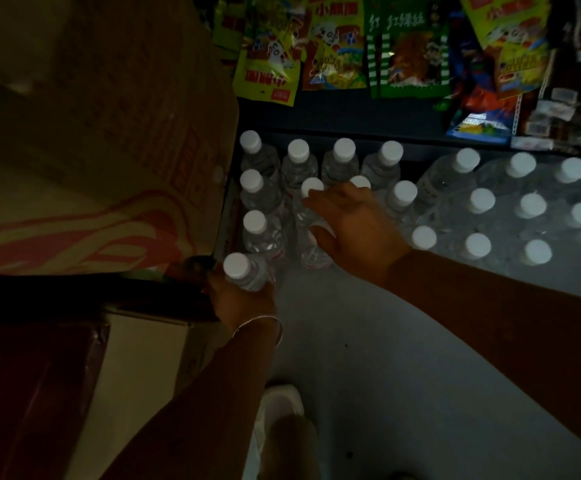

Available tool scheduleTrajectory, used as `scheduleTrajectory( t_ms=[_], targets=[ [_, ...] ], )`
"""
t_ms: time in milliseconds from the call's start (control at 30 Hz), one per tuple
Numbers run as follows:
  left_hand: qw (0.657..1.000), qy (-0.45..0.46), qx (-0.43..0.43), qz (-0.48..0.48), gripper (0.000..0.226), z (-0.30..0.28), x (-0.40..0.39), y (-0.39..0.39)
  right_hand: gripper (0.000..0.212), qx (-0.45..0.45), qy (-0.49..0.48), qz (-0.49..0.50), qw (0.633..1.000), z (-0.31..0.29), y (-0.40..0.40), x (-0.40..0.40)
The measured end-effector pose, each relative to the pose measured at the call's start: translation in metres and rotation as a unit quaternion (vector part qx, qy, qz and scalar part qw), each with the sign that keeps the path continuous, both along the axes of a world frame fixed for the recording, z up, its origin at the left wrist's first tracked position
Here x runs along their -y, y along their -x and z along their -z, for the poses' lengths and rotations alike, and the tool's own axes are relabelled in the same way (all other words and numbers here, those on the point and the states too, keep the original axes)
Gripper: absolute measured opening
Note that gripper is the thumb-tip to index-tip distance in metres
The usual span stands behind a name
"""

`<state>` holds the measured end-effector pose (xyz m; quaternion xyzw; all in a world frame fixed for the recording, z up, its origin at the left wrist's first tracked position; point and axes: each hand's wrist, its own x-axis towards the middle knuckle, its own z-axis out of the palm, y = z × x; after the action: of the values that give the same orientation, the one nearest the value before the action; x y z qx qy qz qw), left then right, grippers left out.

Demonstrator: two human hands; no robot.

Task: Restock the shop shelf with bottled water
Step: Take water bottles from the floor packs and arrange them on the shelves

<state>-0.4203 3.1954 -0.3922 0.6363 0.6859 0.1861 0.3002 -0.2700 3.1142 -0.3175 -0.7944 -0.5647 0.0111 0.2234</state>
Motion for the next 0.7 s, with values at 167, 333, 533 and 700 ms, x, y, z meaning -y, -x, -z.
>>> scheduleTrajectory(
  t_ms=[167,333,533,700],
  targets=[
    [0.995,0.005,-0.024,0.095,0.075,-0.101,0.025,0.005,0.034,0.007,0.058,-0.014,0.998,-0.058,0.003,0.01],
    [0.978,0.05,0.019,0.202,0.076,-0.239,0.034,-0.003,0.025,0.011,0.081,-0.027,0.996,-0.172,-0.011,0.021],
    [0.935,0.001,0.135,0.326,0.049,-0.427,0.042,-0.038,0.047,0.038,0.092,-0.018,0.995,-0.363,-0.043,0.027],
    [0.884,-0.035,0.204,0.419,0.042,-0.594,0.033,-0.066,0.047,-0.01,0.038,0.012,0.999,-0.526,-0.07,0.032]
  ],
)
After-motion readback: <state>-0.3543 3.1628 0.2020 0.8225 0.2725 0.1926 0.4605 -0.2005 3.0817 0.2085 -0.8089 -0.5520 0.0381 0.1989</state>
